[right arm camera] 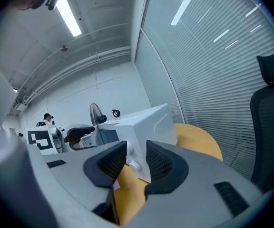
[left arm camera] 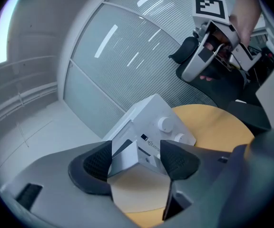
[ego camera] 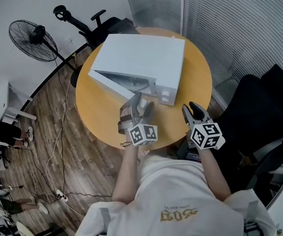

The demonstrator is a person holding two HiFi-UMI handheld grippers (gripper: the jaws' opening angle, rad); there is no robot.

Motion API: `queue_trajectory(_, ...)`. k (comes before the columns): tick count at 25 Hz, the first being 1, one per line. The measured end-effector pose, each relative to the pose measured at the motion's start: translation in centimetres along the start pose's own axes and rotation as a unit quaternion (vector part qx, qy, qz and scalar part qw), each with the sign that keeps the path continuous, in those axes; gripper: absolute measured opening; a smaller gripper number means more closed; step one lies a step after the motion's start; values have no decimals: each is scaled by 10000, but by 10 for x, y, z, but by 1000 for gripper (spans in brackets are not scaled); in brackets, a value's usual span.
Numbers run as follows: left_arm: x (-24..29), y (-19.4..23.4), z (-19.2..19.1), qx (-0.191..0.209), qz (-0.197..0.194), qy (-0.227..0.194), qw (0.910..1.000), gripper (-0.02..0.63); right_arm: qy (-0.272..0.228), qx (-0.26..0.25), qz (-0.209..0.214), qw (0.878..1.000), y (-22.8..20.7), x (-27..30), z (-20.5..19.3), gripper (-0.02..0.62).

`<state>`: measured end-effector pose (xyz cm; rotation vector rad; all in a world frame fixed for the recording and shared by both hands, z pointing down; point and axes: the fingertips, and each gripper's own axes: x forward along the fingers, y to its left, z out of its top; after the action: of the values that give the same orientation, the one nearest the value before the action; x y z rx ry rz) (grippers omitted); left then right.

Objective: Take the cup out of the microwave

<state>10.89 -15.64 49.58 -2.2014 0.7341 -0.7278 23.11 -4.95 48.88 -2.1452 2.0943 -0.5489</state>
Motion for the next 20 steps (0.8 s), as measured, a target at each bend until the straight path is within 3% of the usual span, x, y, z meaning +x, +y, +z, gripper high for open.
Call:
queue_trajectory(6, -12, 2, -9, -191, 133, 14, 9997, 313, 24, -37, 89, 10000, 9, 1, -5, 124)
queue_trajectory(13, -30, 13, -16, -647, 594, -140, 9960, 324, 42, -89, 156, 9998, 21, -2, -5, 123)
queue_trajectory(16, -37, 18, -24, -1112, 766, -231, 9906, 355, 84, -120, 189, 9997, 26, 0, -8, 123)
queue_trajectory(20, -44, 21, -34, -1271, 975, -243, 9868, 380, 119, -152, 215, 9996, 29, 4, -10, 123)
